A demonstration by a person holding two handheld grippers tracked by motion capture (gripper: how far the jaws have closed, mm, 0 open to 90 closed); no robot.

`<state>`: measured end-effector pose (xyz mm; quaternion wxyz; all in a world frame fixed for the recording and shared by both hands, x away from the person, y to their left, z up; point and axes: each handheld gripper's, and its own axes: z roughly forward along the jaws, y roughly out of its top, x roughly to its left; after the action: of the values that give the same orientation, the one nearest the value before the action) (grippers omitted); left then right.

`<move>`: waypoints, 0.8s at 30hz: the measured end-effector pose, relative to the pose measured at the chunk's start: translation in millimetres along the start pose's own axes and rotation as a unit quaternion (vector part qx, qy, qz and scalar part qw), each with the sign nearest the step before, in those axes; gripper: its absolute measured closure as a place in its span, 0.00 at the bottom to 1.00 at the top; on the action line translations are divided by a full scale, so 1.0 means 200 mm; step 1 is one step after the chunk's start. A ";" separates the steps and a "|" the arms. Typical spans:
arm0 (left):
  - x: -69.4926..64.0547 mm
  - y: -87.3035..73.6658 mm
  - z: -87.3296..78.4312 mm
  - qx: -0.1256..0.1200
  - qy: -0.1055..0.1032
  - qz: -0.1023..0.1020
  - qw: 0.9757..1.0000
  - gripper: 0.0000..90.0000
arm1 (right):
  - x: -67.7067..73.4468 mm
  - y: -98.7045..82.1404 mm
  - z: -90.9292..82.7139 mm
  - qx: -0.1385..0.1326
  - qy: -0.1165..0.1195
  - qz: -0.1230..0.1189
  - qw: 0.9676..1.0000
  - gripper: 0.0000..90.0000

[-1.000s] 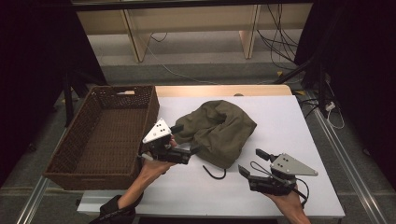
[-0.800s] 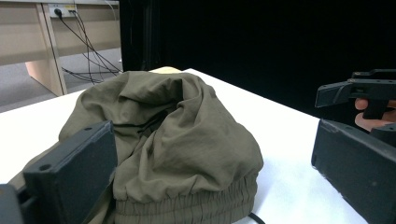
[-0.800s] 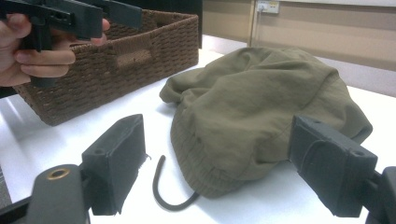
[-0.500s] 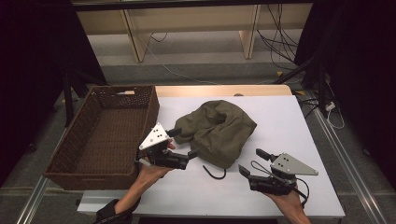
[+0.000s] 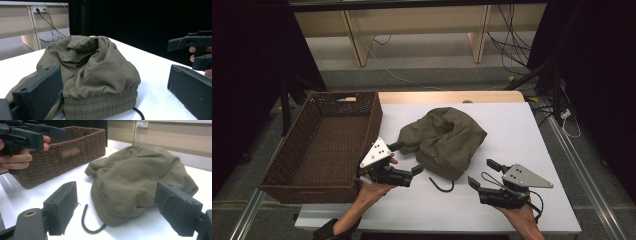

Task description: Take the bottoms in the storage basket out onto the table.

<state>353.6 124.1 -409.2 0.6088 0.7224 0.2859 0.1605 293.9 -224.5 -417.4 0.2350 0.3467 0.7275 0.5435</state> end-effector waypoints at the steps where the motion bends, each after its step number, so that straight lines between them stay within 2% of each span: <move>1: 0.00 0.00 -0.01 -0.001 0.001 0.000 1.000 0.00 | 0.00 0.00 0.00 0.000 0.000 0.000 1.000 0.22; 12: -0.02 -0.05 -0.06 -0.002 0.008 -0.004 1.000 0.00 | 0.00 0.00 0.00 0.001 0.001 0.001 1.000 0.21; 19: -0.04 -0.08 -0.07 0.008 0.014 0.013 1.000 0.00 | 0.00 0.00 0.00 0.006 0.003 0.000 1.000 0.20; 24: -0.03 -0.08 -0.07 0.004 0.013 0.009 1.000 0.00 | 0.01 0.00 0.01 0.003 0.003 -0.001 1.000 0.20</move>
<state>336.4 132.6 -421.6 0.6008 0.7251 0.2882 0.1740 294.0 -222.8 -418.4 0.2317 0.3451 0.7302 0.5422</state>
